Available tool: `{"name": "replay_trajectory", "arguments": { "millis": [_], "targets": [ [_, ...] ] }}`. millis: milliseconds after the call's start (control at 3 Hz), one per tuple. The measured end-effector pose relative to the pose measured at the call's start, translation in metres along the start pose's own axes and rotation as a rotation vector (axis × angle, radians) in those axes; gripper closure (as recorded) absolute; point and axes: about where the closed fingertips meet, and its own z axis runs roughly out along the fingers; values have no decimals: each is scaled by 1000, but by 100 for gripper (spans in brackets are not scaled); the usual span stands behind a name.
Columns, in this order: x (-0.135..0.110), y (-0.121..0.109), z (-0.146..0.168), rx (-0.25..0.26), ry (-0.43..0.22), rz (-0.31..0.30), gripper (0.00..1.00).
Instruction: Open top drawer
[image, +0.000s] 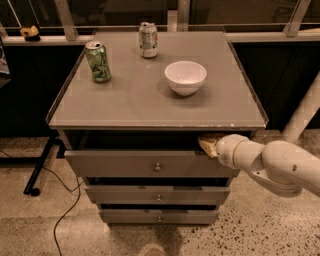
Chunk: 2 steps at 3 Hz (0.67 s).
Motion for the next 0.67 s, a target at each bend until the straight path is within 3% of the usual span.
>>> {"name": "replay_trajectory", "arguments": {
  "millis": [333,667],
  "targets": [
    [9,-1,9,38,58,-3,100],
    [9,-1,10,39,60,-4,100]
  ]
}}
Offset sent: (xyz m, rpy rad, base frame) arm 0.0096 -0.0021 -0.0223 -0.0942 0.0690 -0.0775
